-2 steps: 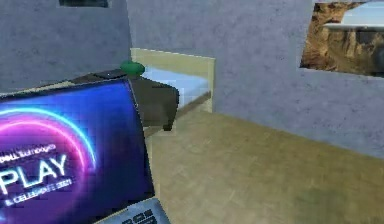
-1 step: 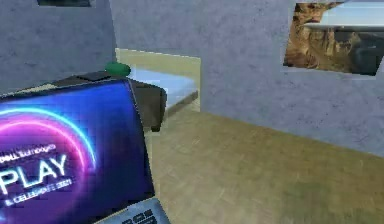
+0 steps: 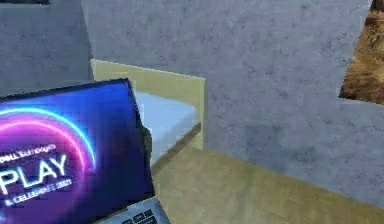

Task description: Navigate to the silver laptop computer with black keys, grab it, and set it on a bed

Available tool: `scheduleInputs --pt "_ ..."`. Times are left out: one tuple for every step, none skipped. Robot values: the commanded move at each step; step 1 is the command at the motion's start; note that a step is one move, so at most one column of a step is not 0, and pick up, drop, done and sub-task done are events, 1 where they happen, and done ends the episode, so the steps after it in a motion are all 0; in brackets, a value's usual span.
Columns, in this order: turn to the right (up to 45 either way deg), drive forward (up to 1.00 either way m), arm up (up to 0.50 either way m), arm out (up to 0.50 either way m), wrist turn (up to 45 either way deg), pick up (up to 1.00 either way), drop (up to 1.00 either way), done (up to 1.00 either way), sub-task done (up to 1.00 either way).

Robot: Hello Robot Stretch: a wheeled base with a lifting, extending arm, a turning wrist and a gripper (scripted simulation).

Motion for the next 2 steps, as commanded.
scheduleInputs --pt "0.0 0.70 0.00 0.00 0.0 0.00 0.00 0.00 0.00" --pt "-24.0 0.00 0.00 0.00 0.0 0.00 0.00 0.00 0.00"
